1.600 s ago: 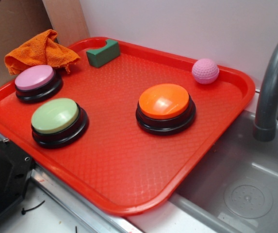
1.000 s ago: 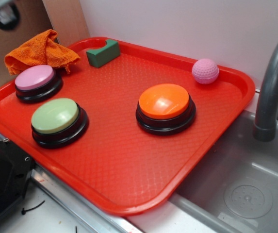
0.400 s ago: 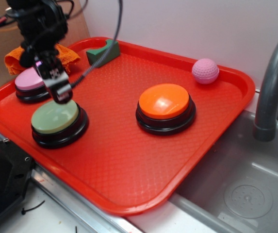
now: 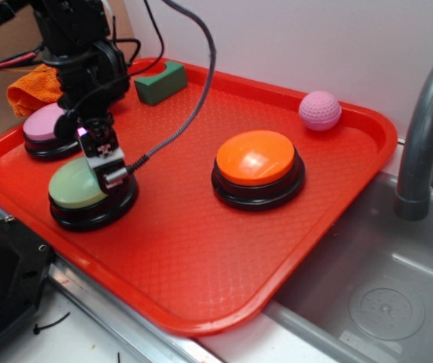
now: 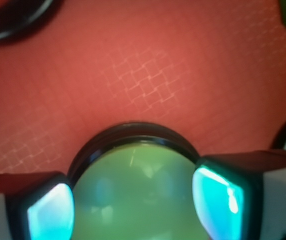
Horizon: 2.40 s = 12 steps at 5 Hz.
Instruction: Push the green button.
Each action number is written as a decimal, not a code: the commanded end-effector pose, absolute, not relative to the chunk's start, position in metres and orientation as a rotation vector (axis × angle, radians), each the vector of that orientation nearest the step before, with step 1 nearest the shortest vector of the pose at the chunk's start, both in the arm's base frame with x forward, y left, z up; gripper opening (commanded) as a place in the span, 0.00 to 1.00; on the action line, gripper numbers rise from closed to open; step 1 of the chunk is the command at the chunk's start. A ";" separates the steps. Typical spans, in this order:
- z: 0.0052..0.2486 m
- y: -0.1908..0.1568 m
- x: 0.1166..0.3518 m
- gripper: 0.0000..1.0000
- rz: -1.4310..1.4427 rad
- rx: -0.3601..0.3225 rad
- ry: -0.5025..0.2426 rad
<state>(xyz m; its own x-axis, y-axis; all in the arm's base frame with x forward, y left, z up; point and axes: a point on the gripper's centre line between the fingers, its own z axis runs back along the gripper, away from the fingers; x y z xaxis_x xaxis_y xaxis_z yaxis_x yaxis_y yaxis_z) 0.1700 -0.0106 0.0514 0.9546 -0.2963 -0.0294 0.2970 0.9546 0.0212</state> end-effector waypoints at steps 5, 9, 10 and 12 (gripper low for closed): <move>0.129 -0.005 0.176 1.00 -0.251 0.130 -0.013; 0.155 0.004 0.168 1.00 -0.192 0.072 -0.058; 0.157 0.007 0.168 1.00 -0.151 0.026 -0.034; 0.168 0.008 0.166 1.00 -0.108 0.027 -0.018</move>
<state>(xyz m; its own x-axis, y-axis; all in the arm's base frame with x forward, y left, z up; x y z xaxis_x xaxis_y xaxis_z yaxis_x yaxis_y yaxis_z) 0.1597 0.0090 0.1558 0.9941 -0.1039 -0.0305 0.1045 0.9944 0.0188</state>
